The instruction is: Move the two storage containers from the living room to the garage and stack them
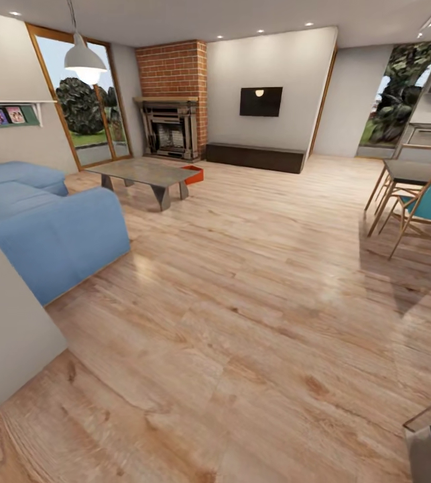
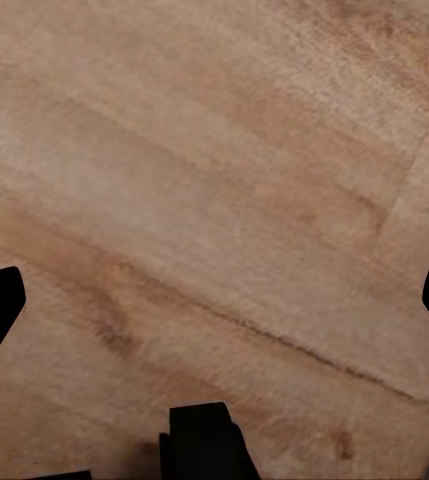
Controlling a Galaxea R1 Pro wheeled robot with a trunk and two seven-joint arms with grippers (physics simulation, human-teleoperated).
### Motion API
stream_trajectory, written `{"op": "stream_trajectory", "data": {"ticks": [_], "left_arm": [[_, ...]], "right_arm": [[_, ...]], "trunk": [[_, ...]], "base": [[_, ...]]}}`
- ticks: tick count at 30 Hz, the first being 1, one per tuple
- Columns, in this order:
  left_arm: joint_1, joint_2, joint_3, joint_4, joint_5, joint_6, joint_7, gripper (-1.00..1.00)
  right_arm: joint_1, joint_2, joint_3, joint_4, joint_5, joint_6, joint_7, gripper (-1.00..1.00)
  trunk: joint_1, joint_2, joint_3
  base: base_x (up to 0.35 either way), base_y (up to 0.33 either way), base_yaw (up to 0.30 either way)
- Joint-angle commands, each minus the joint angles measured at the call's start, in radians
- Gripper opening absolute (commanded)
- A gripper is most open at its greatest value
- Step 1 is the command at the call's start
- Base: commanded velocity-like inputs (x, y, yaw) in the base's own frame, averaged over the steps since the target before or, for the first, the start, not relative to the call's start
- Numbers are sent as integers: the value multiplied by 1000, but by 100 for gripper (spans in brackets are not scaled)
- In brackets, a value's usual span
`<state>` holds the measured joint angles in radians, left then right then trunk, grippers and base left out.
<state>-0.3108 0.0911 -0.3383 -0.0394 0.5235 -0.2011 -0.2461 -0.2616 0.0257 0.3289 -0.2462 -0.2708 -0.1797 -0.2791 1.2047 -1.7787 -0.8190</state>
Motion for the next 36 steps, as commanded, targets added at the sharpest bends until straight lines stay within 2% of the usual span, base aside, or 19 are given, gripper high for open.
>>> {"op": "stream_trajectory", "data": {"ticks": [1,36], "left_arm": [[-1,0,-8,1,10,-3,-4,100],[-1,0,-10,1,10,-3,-4,100]], "right_arm": [[-1,0,9,1,-10,-4,-5,100],[-1,-1,9,1,-11,-4,-5,100]], "trunk": [[0,0,-1],[0,0,-1]], "base": [[325,-3,0],[328,-4,0]]}}
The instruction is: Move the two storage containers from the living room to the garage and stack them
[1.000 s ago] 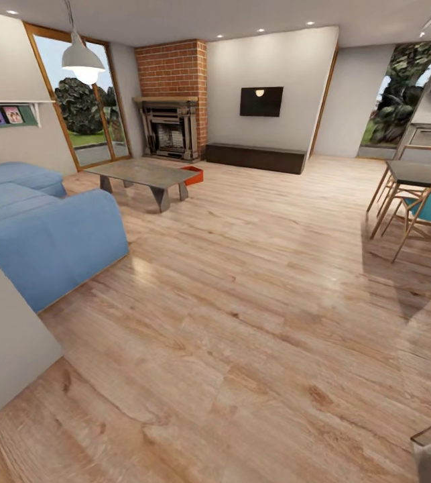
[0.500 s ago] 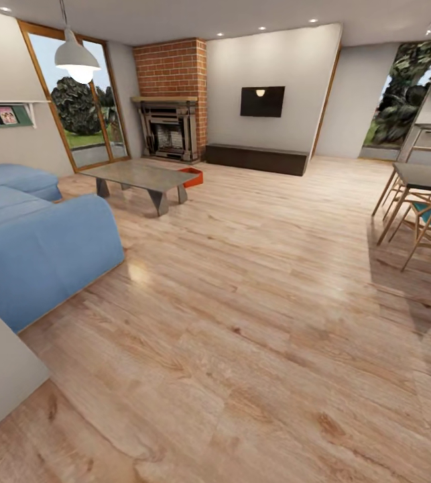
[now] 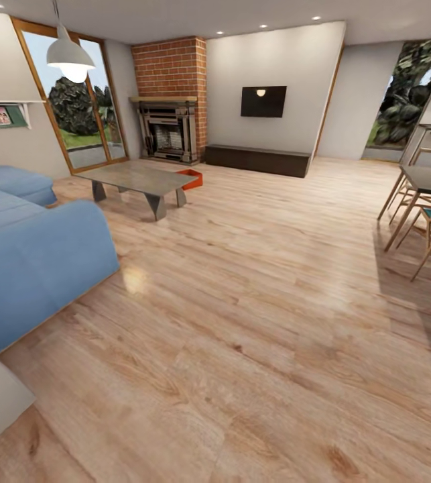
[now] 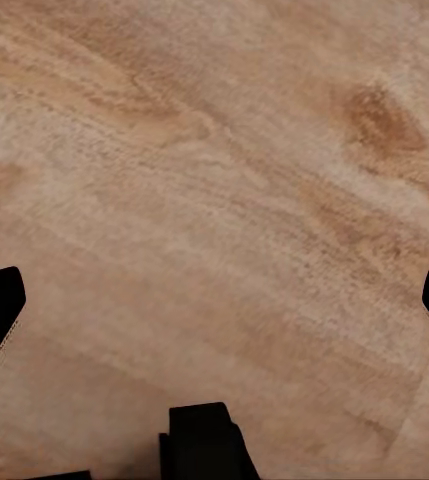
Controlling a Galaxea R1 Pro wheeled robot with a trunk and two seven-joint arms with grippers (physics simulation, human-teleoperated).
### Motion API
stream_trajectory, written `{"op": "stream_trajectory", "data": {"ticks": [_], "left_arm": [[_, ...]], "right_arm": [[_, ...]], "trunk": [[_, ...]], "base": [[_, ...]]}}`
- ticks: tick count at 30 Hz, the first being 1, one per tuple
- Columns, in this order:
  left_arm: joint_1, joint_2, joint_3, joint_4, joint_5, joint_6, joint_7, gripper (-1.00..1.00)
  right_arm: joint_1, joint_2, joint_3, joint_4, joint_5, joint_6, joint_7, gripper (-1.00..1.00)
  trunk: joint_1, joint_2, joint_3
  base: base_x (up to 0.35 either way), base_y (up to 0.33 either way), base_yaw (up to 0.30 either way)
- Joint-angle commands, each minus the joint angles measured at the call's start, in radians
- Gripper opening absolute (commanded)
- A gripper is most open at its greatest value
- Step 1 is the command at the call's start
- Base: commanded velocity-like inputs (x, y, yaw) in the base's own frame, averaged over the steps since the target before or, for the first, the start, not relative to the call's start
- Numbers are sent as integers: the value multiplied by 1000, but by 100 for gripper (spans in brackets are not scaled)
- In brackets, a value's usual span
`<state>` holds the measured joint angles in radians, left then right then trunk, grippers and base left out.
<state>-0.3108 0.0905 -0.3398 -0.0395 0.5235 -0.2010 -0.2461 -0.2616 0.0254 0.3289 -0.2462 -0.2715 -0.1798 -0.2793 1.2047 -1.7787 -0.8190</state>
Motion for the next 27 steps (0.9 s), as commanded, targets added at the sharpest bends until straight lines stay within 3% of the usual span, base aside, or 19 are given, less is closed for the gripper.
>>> {"op": "stream_trajectory", "data": {"ticks": [1,19,27], "left_arm": [[-1,0,-8,1,10,-3,-4,100],[-1,1,-7,1,10,-3,-4,100],[0,0,-8,1,10,-3,-4,100]], "right_arm": [[-1,0,9,1,-10,-4,-4,100],[-1,0,9,1,-10,-4,-4,100],[-1,0,9,1,-10,-4,-4,100]], "trunk": [[0,0,-1],[0,0,-1],[0,0,-1]], "base": [[328,-85,0],[294,-165,0],[314,-55,0]]}}
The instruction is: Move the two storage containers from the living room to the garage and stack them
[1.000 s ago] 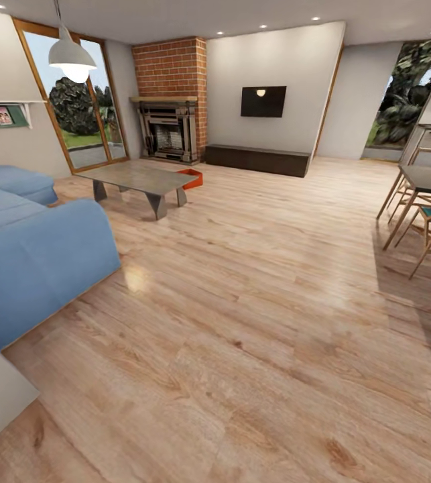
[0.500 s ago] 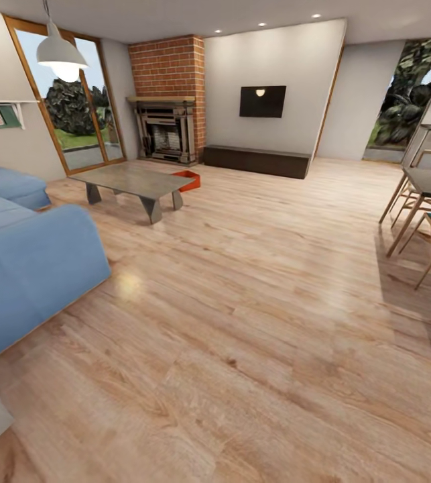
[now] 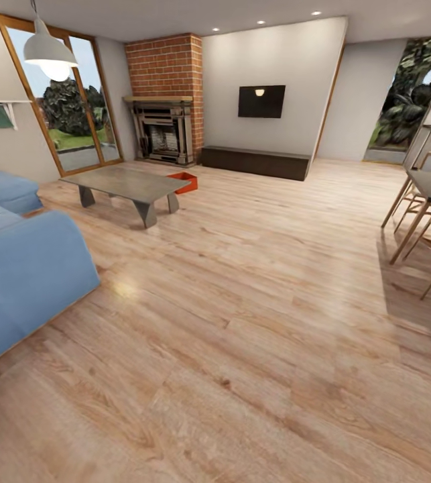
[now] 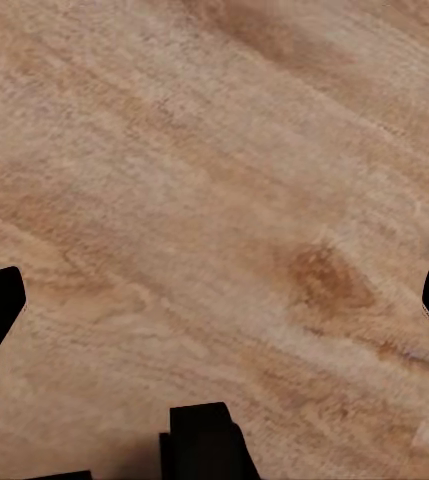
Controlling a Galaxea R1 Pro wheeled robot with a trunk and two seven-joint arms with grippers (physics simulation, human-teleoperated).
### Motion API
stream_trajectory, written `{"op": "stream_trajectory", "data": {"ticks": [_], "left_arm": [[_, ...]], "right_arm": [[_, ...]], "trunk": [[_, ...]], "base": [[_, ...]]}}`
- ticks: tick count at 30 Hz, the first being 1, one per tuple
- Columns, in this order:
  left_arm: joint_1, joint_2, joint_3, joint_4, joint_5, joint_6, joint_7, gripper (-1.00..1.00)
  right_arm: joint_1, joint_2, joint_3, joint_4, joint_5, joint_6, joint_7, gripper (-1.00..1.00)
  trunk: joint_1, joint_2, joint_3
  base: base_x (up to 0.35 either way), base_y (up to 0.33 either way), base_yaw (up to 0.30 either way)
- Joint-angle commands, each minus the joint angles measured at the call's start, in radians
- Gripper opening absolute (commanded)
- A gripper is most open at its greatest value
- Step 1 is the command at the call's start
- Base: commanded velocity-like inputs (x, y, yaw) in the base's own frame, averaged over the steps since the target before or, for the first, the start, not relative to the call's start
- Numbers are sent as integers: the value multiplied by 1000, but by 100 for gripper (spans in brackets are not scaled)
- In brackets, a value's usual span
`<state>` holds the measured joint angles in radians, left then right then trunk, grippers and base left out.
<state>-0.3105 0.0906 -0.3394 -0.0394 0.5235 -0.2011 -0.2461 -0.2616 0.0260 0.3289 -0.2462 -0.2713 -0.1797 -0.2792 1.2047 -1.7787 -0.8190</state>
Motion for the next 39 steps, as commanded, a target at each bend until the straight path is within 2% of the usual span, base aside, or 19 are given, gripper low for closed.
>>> {"op": "stream_trajectory", "data": {"ticks": [1,39], "left_arm": [[-1,0,-8,1,10,-3,-4,100],[-1,0,-8,1,10,-3,-4,100]], "right_arm": [[-1,0,9,1,-10,-4,-5,100],[-1,0,9,1,-10,-4,-5,100]], "trunk": [[0,0,-1],[0,0,-1]], "base": [[328,-10,0],[328,-94,0]]}}
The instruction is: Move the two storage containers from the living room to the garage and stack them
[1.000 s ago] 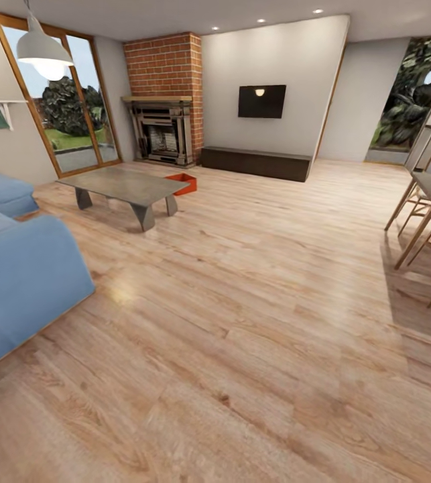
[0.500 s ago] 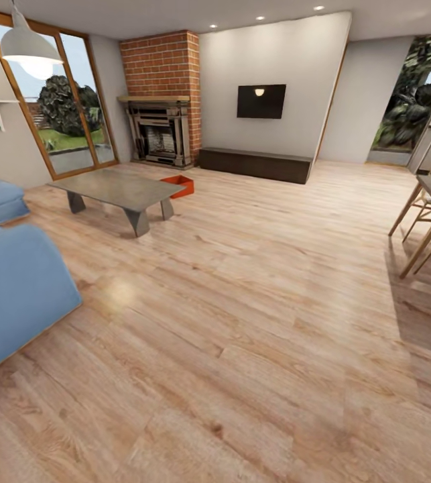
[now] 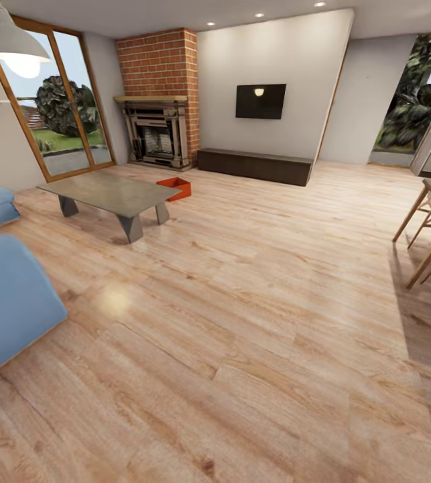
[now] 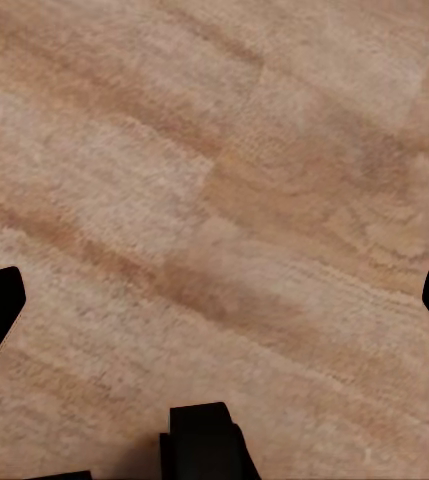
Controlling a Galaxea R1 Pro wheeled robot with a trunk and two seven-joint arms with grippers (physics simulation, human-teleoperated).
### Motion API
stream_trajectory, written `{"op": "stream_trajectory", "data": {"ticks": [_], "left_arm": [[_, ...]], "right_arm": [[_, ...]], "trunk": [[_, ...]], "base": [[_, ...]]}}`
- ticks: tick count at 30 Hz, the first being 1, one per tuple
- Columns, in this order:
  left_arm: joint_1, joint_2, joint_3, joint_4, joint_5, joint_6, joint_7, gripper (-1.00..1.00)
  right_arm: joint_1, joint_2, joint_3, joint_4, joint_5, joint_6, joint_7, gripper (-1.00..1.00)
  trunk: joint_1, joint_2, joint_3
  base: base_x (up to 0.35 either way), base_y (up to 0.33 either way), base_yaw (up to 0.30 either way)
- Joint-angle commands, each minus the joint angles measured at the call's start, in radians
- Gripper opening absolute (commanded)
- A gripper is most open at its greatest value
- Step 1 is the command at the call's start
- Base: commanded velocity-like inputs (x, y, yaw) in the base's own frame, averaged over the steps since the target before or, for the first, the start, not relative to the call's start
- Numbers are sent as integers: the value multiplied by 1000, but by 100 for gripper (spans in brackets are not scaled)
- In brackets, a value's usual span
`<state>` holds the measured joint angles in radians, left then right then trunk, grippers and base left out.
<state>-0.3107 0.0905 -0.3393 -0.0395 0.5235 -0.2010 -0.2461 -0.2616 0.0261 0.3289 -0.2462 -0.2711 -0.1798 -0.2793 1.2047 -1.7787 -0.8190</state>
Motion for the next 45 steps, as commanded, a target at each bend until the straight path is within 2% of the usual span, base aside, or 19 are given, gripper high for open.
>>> {"op": "stream_trajectory", "data": {"ticks": [1,17,27,45], "left_arm": [[-1,0,-9,1,10,-3,-4,100],[-1,0,-9,1,10,-3,-4,100],[-1,0,-9,1,10,-3,-4,100],[0,0,-9,1,10,-3,-4,100]], "right_arm": [[-1,0,9,1,-10,-4,-4,100],[-1,0,9,1,-10,-4,-4,100],[-1,0,9,1,-10,-4,-4,100],[-1,0,9,1,-10,-4,-4,100]], "trunk": [[0,0,-1],[0,0,-1],[0,0,-1],[0,0,3]], "base": [[327,-80,0],[327,-76,-2],[327,-75,-142],[327,-75,-10]]}}
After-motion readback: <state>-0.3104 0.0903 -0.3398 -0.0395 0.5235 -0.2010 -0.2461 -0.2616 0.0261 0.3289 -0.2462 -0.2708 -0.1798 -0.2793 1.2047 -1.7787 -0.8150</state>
